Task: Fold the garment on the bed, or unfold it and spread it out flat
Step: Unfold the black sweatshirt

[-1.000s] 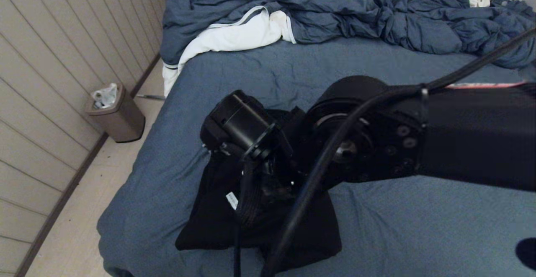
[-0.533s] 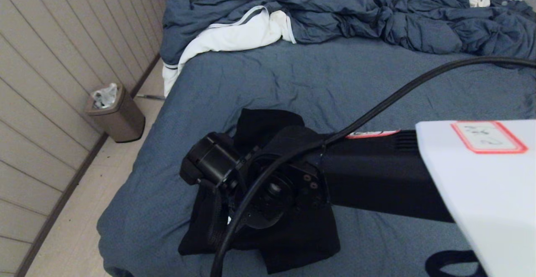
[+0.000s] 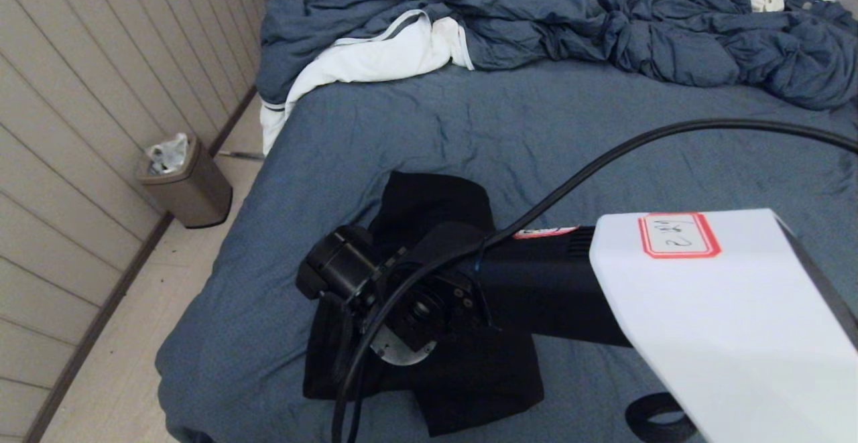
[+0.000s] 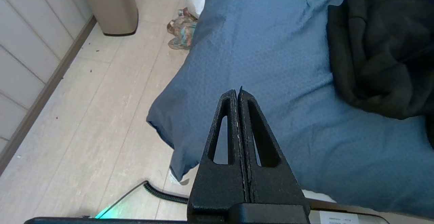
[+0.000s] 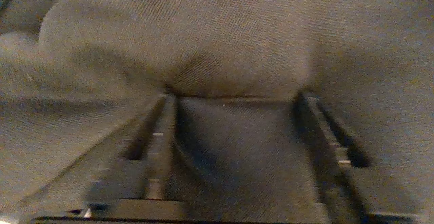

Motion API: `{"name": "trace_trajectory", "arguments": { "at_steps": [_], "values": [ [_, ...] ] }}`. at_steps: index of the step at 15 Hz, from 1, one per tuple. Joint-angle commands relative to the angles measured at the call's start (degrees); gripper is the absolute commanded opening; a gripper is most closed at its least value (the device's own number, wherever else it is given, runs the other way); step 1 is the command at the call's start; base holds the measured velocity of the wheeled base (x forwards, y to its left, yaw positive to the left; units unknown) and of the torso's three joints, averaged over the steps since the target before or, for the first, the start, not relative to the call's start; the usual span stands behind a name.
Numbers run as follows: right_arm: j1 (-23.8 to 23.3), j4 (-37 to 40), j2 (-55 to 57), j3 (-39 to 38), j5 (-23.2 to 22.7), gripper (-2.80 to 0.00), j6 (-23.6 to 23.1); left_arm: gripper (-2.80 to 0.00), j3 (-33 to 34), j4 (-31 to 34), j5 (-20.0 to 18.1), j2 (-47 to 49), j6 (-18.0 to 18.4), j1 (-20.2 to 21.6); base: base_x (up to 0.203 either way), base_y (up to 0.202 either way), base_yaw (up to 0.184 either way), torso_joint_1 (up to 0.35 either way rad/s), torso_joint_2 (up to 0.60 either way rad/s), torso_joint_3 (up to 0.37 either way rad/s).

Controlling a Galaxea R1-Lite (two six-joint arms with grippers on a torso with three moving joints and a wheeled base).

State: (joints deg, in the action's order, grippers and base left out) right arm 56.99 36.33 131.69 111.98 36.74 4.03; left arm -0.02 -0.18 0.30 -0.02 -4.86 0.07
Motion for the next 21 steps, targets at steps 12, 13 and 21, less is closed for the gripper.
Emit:
{"name": "trace_trajectory", "arguments": {
  "at_steps": [12,13,21],
  "values": [
    [-1.98,-1.56,-5.25,-0.01,0.52,-2.80,-0.90,-2.80,-0.06,0.18,0.05,0.02,-0.06,0.01,0.000,0.000,0.000,0.000,0.00,0.000],
    [-2.76,-1.53,-7.33,-0.01,0.52,-2.80,-0.97,-2.80,-0.06,0.18,0.05,0.02,-0.06,0.01,0.000,0.000,0.000,0.000,0.00,0.000],
    [-17.52,-1.48,-28.26,-13.26,0.48,-2.80,-1.90,-2.80,-0.06,0.09,0.05,0.02,-0.15,0.01,0.000,0.000,0.000,0.000,0.00,0.000]
  ]
}}
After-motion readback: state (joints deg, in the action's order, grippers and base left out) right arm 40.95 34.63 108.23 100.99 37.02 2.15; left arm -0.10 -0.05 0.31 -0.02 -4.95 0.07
